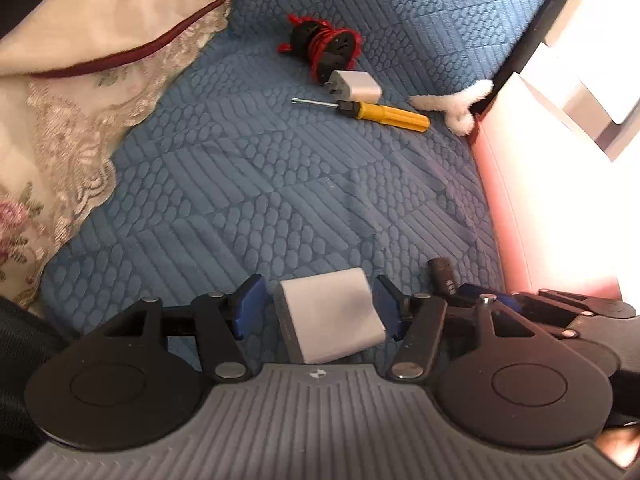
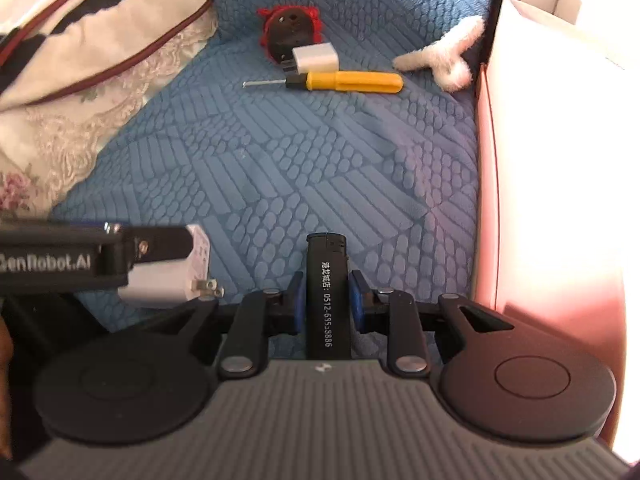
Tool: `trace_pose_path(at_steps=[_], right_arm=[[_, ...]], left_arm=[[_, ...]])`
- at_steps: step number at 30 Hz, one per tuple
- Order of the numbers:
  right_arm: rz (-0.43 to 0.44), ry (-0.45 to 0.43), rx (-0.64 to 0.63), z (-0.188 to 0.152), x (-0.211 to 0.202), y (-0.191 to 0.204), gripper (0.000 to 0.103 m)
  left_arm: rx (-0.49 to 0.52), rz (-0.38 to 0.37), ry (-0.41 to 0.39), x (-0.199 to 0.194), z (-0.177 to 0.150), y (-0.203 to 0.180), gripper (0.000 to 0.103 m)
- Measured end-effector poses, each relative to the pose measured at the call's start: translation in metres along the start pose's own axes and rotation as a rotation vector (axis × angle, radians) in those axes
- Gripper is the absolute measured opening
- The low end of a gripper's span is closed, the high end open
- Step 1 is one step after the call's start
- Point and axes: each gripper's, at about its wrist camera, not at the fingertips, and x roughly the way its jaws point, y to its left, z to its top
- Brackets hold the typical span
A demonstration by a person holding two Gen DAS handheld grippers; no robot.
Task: Organize rigid objects
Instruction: 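Lift the white adapter and black USB stick off the cushion with both tools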
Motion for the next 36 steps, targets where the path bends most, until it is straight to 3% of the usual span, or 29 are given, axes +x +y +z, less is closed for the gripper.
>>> trace_pose_path(at_steps=[11,14,24,36], right_arm=[[-0.015,0.006,0.024,0.0,0.002,-0.004,0.027],[-0.023,0.018,0.021,-0.001,0.006,-0.004,0.027],[-0.053,-0.003,0.024,-0.004,0.006,-0.002,0.027],[-0.05,-0.001,0.035,-0.005,-0.003,-0.002,0.027]], left_arm=[[-0.025,0.0,-0.034,-0.001,-0.008,-0.005,0.066],[-0.016,0.024,-0.031,0.003,-0.01,-0.007,0.066],[-0.071,-0.008,-0.001,0.008,-0.008,0.002,0.066],[-0.06,0.003,-0.012,0.013,-0.005,-0.001,0.066]])
